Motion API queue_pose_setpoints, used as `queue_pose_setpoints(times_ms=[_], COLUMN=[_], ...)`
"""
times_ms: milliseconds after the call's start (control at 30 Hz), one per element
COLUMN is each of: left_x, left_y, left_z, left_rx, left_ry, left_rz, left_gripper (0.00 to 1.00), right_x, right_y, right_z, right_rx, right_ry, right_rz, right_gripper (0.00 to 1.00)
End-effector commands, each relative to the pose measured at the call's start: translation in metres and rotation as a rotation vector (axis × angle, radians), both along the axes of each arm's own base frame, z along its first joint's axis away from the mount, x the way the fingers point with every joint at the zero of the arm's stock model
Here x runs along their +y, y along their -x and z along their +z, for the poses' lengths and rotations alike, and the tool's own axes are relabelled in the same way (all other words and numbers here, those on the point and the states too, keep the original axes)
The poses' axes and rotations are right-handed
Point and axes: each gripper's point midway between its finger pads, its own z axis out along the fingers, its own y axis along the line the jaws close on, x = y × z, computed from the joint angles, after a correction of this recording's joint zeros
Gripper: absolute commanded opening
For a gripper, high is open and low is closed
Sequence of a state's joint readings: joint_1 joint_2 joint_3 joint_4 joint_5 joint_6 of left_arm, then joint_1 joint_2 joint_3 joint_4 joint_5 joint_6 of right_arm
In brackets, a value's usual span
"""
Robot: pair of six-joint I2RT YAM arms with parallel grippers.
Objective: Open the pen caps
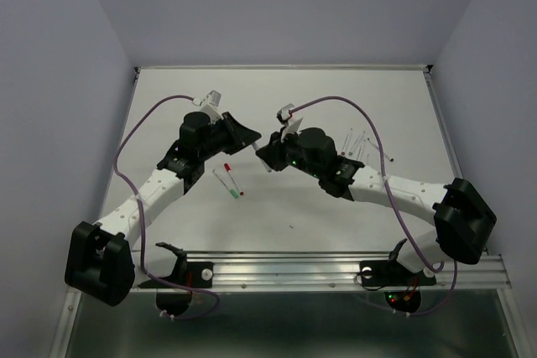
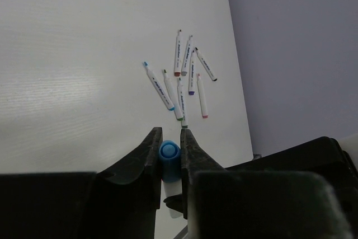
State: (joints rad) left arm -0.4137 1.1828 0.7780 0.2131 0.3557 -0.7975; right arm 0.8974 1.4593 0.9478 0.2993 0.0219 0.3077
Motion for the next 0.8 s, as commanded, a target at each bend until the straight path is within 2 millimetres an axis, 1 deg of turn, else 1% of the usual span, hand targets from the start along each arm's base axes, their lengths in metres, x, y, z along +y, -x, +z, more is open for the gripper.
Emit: queue_pose_setpoints(times_ms=[0, 33, 100, 233, 267, 433, 467, 500, 600, 633, 700, 733, 767], left_x=[-0.001, -0.001, -0.002, -0.007, -0.008, -0.008, -0.008, -0.008, -0.007, -0.006, -0.004, 0.001, 0.006], left_y=[-0.001, -0.001, 0.000, 0.002, 0.003, 0.004, 0.004, 0.004, 0.001, -0.001, -0.008, -0.017, -0.026], left_z=[0.016, 0.015, 0.016, 0.019, 0.022, 0.029, 0.029, 0.031, 0.032, 0.034, 0.033, 0.038, 0.038], left_rx=[-0.063, -0.060, -0.060, -0.068, -0.074, -0.091, -0.090, -0.093, -0.097, -0.105, -0.102, -0.124, -0.124], left_ry=[0.020, 0.022, 0.024, 0.033, 0.039, 0.048, 0.051, 0.052, 0.051, 0.052, 0.040, 0.016, -0.007], left_rz=[0.002, 0.003, -0.001, -0.015, -0.017, -0.014, -0.013, -0.013, -0.001, 0.007, 0.033, 0.074, 0.107], left_gripper=[0.02, 0.00, 0.00, 0.00, 0.00, 0.00, 0.00, 0.00, 0.00, 0.00, 0.00, 0.00, 0.00], right_x=[0.002, 0.002, 0.001, 0.003, 0.002, 0.009, 0.010, 0.011, 0.012, 0.011, 0.011, 0.010, 0.005], right_y=[0.000, 0.000, 0.000, -0.007, -0.010, -0.018, -0.017, -0.017, -0.011, -0.010, 0.002, 0.007, 0.020], right_z=[0.009, 0.007, 0.003, 0.000, -0.001, -0.008, -0.010, -0.011, -0.016, -0.018, -0.025, -0.028, -0.038], right_rx=[-0.040, -0.040, -0.051, -0.057, -0.064, -0.058, -0.054, -0.053, -0.044, -0.042, -0.021, -0.005, 0.039], right_ry=[-0.006, 0.003, 0.029, 0.055, 0.065, 0.087, 0.089, 0.092, 0.097, 0.104, 0.107, 0.102, 0.098], right_rz=[0.015, 0.020, 0.027, 0.010, 0.002, -0.003, 0.003, 0.006, 0.037, 0.038, 0.089, 0.106, 0.135], right_gripper=[0.01, 0.01, 0.05, 0.18, 0.23, 0.29, 0.26, 0.17, 0.03, 0.01, 0.01, 0.01, 0.01])
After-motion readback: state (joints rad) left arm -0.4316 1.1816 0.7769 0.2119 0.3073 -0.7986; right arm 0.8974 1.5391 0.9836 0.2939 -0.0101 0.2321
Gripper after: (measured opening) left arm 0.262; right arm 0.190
